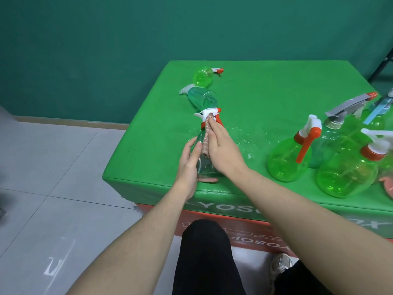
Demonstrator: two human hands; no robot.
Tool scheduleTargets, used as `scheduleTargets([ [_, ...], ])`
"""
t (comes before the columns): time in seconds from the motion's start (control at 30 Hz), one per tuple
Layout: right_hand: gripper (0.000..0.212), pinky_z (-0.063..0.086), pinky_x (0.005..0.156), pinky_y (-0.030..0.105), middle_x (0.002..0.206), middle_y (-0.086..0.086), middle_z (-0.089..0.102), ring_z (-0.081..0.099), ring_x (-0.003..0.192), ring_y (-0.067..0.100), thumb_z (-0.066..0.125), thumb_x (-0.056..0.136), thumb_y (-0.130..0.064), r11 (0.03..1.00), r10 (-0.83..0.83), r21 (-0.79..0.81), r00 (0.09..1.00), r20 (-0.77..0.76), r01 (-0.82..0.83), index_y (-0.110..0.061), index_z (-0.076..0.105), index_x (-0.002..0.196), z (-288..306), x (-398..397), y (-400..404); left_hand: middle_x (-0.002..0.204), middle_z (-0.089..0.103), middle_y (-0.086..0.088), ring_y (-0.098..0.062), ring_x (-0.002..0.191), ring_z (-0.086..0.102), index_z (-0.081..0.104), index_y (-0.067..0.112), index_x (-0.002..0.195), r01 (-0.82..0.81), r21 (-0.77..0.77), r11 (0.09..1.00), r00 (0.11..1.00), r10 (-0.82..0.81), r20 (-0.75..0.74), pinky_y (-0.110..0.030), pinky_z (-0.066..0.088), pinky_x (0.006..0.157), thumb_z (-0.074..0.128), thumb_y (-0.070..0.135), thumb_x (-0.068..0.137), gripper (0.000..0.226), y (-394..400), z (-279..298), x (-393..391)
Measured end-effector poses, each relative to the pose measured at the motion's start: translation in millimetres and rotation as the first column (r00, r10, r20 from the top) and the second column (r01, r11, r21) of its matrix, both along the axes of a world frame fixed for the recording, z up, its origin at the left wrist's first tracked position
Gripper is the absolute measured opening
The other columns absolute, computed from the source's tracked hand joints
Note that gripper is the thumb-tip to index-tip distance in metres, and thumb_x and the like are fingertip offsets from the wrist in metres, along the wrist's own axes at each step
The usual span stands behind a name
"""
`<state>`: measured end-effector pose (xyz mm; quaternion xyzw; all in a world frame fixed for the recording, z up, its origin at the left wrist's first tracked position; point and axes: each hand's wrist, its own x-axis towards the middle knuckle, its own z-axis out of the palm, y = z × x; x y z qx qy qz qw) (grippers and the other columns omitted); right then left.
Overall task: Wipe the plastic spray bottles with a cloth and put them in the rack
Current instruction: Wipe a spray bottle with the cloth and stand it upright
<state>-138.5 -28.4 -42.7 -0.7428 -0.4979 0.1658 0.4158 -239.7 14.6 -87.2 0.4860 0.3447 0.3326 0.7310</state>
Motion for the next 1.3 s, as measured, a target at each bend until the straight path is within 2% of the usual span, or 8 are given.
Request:
scheduleTargets([
  [0.1,0.050,0.017,0.126,0.031,0.167,-0.002,0.025,0.022,0.152,0.011,0.027,0.111,-0.026,1.000,0.015,0.003,0.997,0.076,-0.015,-0.016,0.028,0.160,-0.8,-4.3,-1.4,0.126,0.071,-0.001,-0.018,0.104,0.073,0.048,0.023,0.147,-0.057,-0.024,0.998,0.998,0.058,0.031,-0.041,0.061,0.077,0.051,0.034,0.104,0.044,3.0,-6.6,1.2],
  [0.2,0.051,0.018,0.126,0.036,0.166,0.003,0.026,0.022,0.153,0.015,0.026,0.110,-0.026,0.998,0.046,0.022,0.975,0.218,-0.053,-0.012,0.029,0.159,-11.1,-7.9,-10.2,0.135,0.067,0.000,-0.021,0.119,0.067,0.048,0.024,0.148,-0.045,0.002,0.999,0.999,0.045,0.013,-0.051,0.053,0.099,0.050,0.038,0.105,0.046,4.9,-9.9,3.0],
  [0.37,0.052,0.018,0.126,0.039,0.164,0.009,0.030,0.022,0.153,0.020,0.027,0.108,-0.026,0.994,0.063,0.064,0.933,0.355,-0.091,-0.007,0.035,0.156,-29.2,-15.6,-30.2,0.131,0.066,0.002,-0.009,0.115,0.067,0.046,0.014,0.147,-0.067,0.068,0.995,0.997,0.065,0.038,-0.022,0.053,0.088,0.039,0.028,0.110,0.041,1.1,-3.6,5.6],
  [0.5,0.052,0.017,0.126,0.043,0.166,0.009,0.026,0.016,0.155,0.023,0.027,0.108,-0.027,0.986,0.117,0.057,0.899,0.423,-0.155,-0.009,0.034,0.157,-41.5,-13.3,-44.3,0.129,0.067,0.000,-0.013,0.115,0.068,0.048,0.021,0.143,-0.071,0.079,0.994,0.997,0.069,0.028,-0.024,0.055,0.086,0.052,0.041,0.098,0.050,-2.2,1.3,5.3],
  [0.63,0.052,0.014,0.127,0.039,0.166,0.010,0.026,0.016,0.156,0.025,0.032,0.107,-0.027,0.984,0.119,0.070,0.905,0.407,-0.161,-0.010,0.035,0.156,-49.1,-11.9,-60.2,0.132,0.066,-0.006,-0.025,0.119,0.066,0.054,0.040,0.129,-0.054,0.066,0.996,0.998,0.053,0.018,-0.042,0.053,0.098,0.072,0.048,0.079,0.053,-2.2,2.3,3.7],
  [0.77,0.050,0.008,0.127,0.030,0.165,0.009,0.028,0.017,0.155,0.026,0.042,0.106,-0.023,0.978,0.127,0.103,0.907,0.403,-0.182,-0.010,0.039,0.154,-51.5,-14.2,-66.5,0.123,0.071,-0.006,-0.023,0.103,0.071,0.049,0.033,0.134,-0.071,-0.009,0.997,0.996,0.071,0.052,-0.038,0.056,0.079,0.070,0.046,0.078,0.062,-0.8,2.2,2.6],
  [1.0,0.049,0.007,0.127,0.031,0.165,0.010,0.027,0.007,0.153,0.007,0.034,0.108,-0.020,0.979,0.049,0.167,0.930,0.365,-0.117,-0.005,0.036,0.155,-29.1,-17.0,-44.3,0.120,0.074,-0.001,-0.016,0.108,0.071,0.052,0.020,0.143,-0.039,-0.087,0.995,0.996,0.046,0.083,-0.029,0.059,0.074,0.069,0.041,0.082,0.067,3.3,0.6,0.8],
  [1.3,0.049,0.015,0.127,0.034,0.167,-0.006,0.023,0.020,0.152,0.010,0.029,0.111,-0.027,0.997,0.040,0.061,0.996,0.074,-0.045,-0.022,0.031,0.159,-7.4,-0.4,-6.3,0.126,0.071,-0.002,-0.020,0.099,0.075,0.047,0.029,0.146,0.024,-0.096,0.995,0.999,-0.021,0.039,-0.046,0.061,0.068,0.066,0.044,0.083,0.067,3.5,3.7,-1.8],
])
